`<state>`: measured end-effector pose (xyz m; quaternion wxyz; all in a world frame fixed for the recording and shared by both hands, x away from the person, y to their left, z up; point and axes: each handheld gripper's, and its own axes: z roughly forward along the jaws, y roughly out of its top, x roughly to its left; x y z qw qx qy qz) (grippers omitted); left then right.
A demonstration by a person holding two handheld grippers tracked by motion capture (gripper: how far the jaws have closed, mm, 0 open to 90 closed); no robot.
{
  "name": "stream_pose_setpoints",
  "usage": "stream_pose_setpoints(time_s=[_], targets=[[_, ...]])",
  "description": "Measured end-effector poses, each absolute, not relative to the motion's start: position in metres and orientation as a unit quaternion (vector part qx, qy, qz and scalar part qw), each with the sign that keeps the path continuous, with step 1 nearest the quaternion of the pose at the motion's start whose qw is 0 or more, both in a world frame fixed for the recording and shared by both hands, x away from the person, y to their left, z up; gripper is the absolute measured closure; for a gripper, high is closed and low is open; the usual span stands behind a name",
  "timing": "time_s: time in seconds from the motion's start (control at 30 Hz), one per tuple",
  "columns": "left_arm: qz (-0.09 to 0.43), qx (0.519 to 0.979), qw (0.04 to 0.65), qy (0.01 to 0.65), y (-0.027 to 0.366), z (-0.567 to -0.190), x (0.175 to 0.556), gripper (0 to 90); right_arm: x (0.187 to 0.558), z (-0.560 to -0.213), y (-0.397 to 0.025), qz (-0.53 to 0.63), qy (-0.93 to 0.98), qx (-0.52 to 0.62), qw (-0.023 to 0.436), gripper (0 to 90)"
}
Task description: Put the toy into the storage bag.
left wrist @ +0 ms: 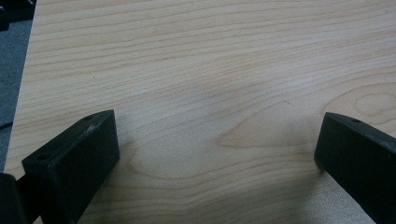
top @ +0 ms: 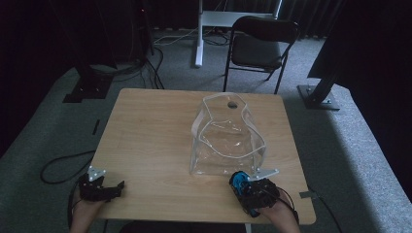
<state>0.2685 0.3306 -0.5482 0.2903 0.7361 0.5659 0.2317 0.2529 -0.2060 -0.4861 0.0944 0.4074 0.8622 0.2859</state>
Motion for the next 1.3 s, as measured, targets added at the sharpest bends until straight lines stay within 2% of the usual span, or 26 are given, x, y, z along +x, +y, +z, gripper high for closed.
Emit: stream_pose_setpoints(time_s=[1.3], targets=[[0.228,0.739,0.290,0.563,0.327,-0.548,0.283,0.3,0.235,-0.372,-0.236,0.412,0.823,0.361,0.152,26.3]])
